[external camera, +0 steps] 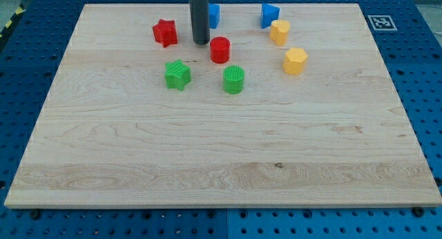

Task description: Point your arm at the red circle

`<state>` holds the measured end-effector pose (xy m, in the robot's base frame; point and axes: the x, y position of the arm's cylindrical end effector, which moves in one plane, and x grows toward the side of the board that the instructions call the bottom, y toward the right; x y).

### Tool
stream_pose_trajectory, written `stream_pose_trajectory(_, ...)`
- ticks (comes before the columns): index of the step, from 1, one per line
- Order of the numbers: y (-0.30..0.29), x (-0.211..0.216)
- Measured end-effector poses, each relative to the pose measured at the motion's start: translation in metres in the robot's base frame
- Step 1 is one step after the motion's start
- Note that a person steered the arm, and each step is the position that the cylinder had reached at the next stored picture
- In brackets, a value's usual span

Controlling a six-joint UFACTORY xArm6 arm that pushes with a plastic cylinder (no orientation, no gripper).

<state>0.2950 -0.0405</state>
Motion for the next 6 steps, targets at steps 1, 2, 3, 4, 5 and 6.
stream_pose_trajectory(1,0.002,-0.006)
stream_pose_trajectory(2,0.012,-0.006)
stream_pose_trajectory(3,0.049,-0.001)
stream_pose_trajectory(4,0.053,0.005)
stream_pose_trajectory(5,0.058,0.010)
stream_pose_trajectory(6,0.071,0.028)
